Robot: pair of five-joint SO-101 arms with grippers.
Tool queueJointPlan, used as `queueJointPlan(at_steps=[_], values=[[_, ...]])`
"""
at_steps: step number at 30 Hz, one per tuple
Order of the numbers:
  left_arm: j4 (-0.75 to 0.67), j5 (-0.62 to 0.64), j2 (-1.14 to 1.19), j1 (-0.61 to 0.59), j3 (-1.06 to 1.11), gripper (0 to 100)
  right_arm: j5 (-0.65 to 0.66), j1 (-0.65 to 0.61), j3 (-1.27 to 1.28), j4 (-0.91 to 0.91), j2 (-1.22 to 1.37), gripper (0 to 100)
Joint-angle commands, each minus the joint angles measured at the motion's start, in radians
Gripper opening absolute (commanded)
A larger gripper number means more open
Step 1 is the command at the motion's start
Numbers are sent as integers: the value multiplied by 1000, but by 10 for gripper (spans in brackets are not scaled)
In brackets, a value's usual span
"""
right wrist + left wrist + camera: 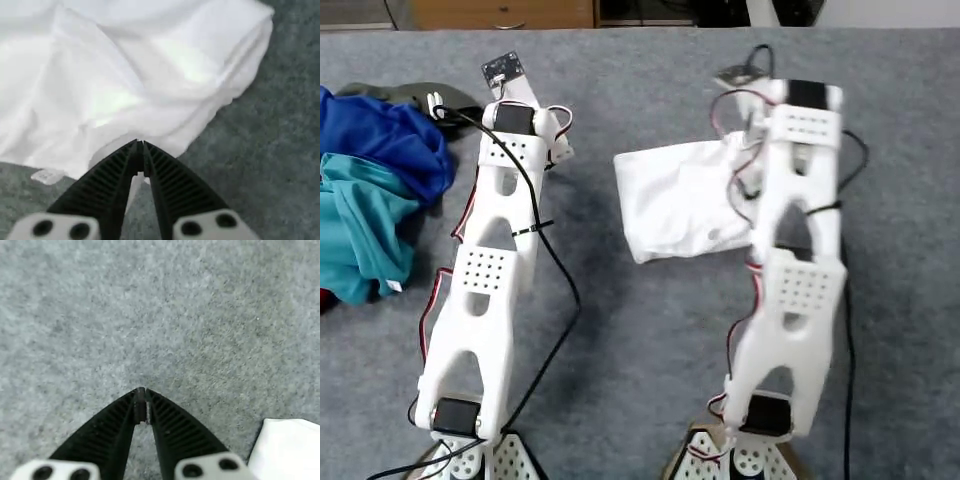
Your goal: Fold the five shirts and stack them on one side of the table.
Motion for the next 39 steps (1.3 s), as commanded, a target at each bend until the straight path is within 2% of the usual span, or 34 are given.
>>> queueJointPlan(at_steps=[1,4,7,10,15,18,25,31,35,39], values=[[-17,-11,-10,21,-40,19,52,119,82,15,-174,3],[-17,-12,-10,26,-40,19,101,209,97,14,-213,3],[-17,-12,-10,26,-40,19,103,239,97,18,-219,3],[-17,-12,-10,26,-40,19,69,157,97,18,-219,3],[-17,-12,-10,21,-40,19,3,-62,96,0,-214,3],[-26,-12,-10,18,-40,19,-15,-96,96,-12,-214,3],[-31,-12,-10,20,-38,19,-9,-53,222,3,-213,3],[-31,-12,-10,18,-38,19,11,41,443,-169,-213,3],[-31,-12,-10,18,-38,19,18,113,432,-209,-213,3],[-31,-12,-10,23,-38,19,26,113,381,-199,-214,3]])
